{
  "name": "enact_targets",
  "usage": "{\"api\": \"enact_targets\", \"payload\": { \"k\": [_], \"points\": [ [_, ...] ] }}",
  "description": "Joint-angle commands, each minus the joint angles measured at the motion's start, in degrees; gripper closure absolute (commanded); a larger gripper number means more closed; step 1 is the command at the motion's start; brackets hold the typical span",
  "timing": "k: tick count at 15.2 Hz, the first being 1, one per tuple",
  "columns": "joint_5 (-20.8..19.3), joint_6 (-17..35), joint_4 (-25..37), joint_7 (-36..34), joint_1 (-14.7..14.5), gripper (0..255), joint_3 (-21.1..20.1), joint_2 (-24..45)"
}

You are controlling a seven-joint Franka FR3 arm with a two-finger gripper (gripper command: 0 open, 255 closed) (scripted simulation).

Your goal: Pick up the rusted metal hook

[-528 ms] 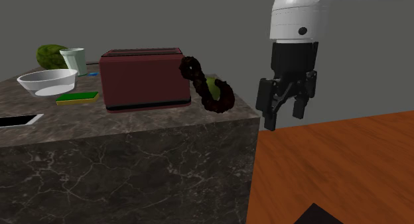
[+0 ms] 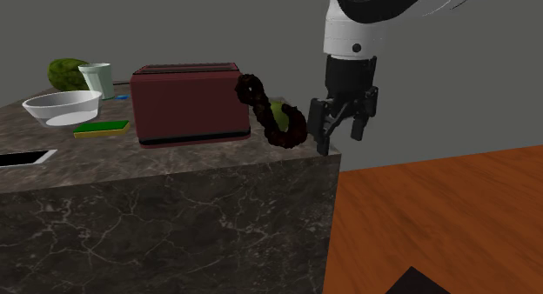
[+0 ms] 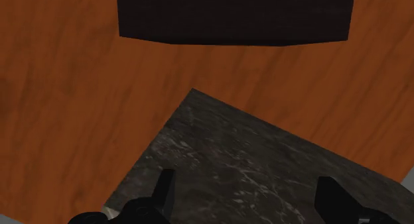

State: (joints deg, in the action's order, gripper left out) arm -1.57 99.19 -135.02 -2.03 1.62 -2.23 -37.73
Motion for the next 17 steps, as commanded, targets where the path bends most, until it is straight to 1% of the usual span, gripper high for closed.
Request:
{"api": "enact_targets", "payload": {
  "k": [1,9,17],
  "points": [
    [-1.05,3.93,1.49,-0.05,0.10,0,-0.60,3.10],
    [-6.34,16.37,9.63,-0.32,1.19,0,-2.29,15.22],
    [-13.16,25.01,21.25,-2.07,2.28,0,-4.23,27.29]
  ]
}}
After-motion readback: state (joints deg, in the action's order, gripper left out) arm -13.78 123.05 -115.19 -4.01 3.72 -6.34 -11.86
